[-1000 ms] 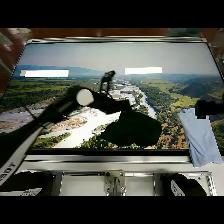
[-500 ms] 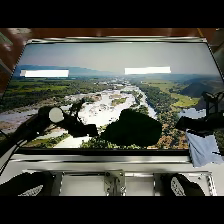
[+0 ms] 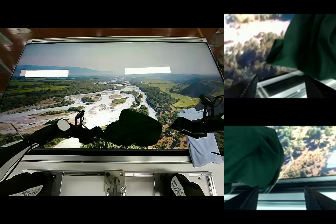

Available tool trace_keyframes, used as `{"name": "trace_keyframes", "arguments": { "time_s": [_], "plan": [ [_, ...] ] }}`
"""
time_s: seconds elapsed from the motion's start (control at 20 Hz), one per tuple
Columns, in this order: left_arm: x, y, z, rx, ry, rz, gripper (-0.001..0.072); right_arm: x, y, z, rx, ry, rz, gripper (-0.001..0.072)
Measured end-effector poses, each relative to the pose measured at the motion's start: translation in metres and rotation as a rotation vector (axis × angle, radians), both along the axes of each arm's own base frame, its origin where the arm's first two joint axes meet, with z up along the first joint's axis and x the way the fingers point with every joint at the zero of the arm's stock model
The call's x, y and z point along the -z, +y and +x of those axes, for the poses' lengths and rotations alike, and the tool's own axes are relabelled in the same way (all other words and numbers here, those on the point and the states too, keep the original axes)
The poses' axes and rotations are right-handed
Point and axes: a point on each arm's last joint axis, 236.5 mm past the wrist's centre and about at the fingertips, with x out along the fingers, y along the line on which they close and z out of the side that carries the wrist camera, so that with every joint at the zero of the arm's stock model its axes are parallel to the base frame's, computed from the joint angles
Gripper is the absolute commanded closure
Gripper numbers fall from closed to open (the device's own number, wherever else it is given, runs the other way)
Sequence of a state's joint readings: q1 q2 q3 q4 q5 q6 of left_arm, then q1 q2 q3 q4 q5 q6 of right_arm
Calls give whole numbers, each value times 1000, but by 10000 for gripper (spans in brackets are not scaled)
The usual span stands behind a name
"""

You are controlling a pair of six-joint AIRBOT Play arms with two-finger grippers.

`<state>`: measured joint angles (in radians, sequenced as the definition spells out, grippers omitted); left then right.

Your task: Fold the shirts.

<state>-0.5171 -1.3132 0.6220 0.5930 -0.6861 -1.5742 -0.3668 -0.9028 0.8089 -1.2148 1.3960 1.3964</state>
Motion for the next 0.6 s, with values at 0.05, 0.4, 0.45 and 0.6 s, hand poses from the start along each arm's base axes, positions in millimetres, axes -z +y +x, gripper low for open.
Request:
{"name": "trace_keyframes", "arguments": {
  "time_s": [0.05,0.4,0.45,0.6],
  "plan": [
    [4,-1,3,-16,0,-6,133,0,1,0,2,-2,4,31],
    [26,-13,16,-49,14,-28,673,-1,3,3,33,-2,18,31],
    [26,-15,19,-47,6,-30,673,-1,4,3,33,-2,23,31],
    [21,-20,26,-34,-22,-42,673,4,10,2,45,9,56,31]
  ]
}}
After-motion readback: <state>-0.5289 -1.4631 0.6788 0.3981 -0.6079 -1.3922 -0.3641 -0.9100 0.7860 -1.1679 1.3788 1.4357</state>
